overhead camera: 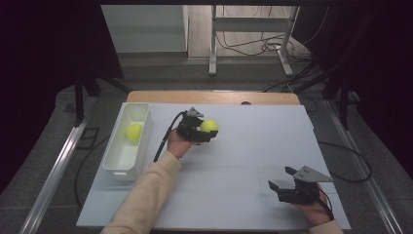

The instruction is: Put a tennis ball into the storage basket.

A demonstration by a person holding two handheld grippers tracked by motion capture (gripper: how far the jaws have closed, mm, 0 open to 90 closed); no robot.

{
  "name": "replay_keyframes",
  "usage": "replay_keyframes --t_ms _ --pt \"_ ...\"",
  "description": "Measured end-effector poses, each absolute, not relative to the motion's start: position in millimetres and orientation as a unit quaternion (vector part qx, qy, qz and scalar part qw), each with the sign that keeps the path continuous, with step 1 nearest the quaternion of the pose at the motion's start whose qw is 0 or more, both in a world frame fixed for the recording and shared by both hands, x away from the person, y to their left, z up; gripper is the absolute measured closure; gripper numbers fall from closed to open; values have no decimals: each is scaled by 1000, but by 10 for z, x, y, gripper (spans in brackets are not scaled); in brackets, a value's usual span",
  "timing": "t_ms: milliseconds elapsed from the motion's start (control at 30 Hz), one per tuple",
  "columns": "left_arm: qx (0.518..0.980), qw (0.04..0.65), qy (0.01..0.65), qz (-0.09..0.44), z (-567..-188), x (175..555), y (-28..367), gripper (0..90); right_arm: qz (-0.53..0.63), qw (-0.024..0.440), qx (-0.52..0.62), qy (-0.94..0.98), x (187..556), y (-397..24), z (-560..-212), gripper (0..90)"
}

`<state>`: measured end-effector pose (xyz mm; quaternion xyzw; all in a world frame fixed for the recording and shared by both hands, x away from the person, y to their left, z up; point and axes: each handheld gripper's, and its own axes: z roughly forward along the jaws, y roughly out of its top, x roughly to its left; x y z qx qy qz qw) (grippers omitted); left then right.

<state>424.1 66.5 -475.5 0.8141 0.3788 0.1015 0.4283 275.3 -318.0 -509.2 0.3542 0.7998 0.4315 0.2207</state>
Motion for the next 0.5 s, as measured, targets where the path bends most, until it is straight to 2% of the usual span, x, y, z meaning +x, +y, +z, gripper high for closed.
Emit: replay_keyframes --t_ms 500 --pt "814 433 372 107 -4721 4095 752 263 429 222 354 801 2755 -3176 -5097 164"
